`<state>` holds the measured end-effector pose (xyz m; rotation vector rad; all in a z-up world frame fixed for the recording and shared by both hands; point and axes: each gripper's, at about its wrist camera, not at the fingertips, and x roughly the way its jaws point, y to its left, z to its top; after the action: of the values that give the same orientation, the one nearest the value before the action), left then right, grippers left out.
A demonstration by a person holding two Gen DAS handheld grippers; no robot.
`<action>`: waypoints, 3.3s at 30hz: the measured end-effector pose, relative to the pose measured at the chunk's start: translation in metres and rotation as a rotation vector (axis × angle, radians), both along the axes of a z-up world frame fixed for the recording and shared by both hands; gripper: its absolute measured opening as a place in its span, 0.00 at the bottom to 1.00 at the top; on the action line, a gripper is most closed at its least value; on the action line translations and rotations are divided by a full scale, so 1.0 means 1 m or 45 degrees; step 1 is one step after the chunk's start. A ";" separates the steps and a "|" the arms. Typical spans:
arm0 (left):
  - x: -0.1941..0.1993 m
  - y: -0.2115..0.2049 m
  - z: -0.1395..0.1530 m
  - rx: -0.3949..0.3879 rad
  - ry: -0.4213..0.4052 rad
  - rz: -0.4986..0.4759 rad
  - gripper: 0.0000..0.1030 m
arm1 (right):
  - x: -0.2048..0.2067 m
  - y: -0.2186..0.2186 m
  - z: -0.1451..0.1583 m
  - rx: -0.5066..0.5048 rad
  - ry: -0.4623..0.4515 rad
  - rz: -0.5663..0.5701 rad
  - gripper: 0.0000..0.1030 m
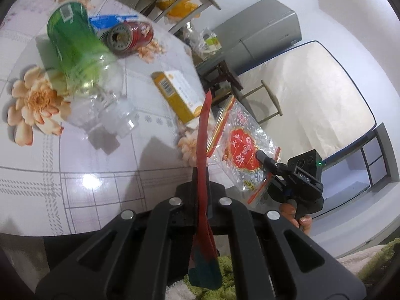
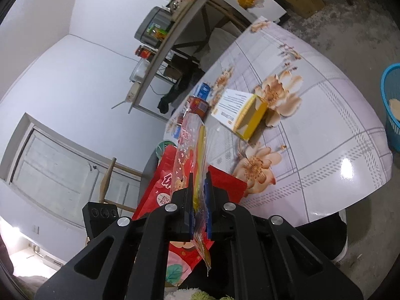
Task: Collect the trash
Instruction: 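Carry the red bag and snack packet over the wastebasket and open both grippers, then return both grippers to the table over the yellow box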
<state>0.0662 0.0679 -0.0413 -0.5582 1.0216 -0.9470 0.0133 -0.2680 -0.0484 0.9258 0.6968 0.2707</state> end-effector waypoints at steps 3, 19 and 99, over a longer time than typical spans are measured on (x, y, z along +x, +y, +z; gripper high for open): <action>0.000 0.000 0.007 -0.022 -0.025 0.003 0.00 | -0.006 -0.003 0.008 0.003 -0.030 -0.018 0.07; 0.027 -0.089 0.054 -0.073 -0.220 -0.149 0.00 | -0.091 -0.092 0.058 -0.186 -0.137 -0.473 0.07; 0.028 -0.133 0.023 0.642 -0.514 0.029 0.78 | 0.086 -0.039 0.023 -0.668 0.110 -0.007 0.89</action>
<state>0.0939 -0.0655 -0.0185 0.0439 0.8395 -0.7053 0.0998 -0.3075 -0.0253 0.4401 0.7951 0.0352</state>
